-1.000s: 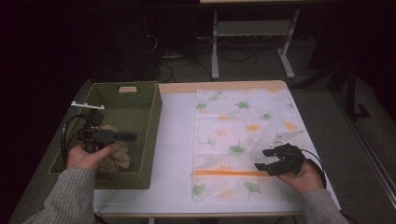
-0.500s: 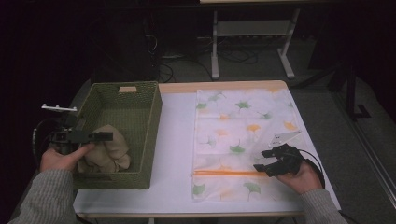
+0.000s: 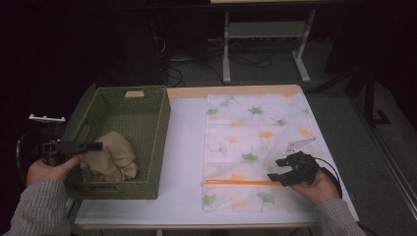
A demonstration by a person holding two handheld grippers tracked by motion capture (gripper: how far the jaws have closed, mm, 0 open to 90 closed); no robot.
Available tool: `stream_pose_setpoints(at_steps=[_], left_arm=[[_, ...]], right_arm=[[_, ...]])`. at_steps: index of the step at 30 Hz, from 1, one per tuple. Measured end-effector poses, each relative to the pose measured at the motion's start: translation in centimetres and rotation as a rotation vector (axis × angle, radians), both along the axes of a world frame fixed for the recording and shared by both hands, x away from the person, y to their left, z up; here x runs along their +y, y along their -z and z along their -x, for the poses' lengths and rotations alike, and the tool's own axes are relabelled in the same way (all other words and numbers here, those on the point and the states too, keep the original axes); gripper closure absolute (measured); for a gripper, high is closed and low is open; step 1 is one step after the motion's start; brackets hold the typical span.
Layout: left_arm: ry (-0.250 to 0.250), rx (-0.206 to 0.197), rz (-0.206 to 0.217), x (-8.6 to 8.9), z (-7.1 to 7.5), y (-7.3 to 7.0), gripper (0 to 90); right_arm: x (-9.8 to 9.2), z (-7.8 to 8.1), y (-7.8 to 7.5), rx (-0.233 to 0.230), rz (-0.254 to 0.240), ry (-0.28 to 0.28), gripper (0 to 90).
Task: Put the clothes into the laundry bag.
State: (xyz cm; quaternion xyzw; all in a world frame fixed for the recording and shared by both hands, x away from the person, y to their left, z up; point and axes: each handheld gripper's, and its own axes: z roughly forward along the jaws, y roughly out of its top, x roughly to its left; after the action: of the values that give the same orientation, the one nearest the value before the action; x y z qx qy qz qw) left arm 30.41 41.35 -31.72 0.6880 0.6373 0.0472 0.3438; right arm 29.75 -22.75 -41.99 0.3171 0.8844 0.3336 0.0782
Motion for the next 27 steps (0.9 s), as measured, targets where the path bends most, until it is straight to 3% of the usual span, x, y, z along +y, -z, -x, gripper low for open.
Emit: stream_pose_setpoints(at_steps=[4,8,15,17,21,27], left_arm=[[-0.009,0.027,-0.006,0.1,0.0,0.7,22.5],[0.023,0.065,-0.012,-0.6,-0.5,1.4,18.6],[0.025,0.149,-0.09,-1.7,-1.3,2.7,15.3],[0.026,0.175,-0.133,-2.1,-1.6,3.1,15.7],[0.013,0.212,-0.193,-2.5,-1.7,3.6,23.7],[-0.001,0.224,-0.197,-2.4,-1.5,3.8,43.6]], right_arm=[[0.1,0.0,0.0,0.006,0.0,0.001,35.0],[0.1,0.0,0.1,0.009,-0.001,-0.002,34.9],[0.2,-0.1,0.0,0.005,0.001,-0.012,34.7],[0.3,-0.1,-0.2,-0.001,0.003,-0.019,34.7],[0.5,-0.2,-0.6,-0.015,0.009,-0.031,34.9],[1.3,-0.5,-0.3,-0.016,0.026,-0.087,36.0]])
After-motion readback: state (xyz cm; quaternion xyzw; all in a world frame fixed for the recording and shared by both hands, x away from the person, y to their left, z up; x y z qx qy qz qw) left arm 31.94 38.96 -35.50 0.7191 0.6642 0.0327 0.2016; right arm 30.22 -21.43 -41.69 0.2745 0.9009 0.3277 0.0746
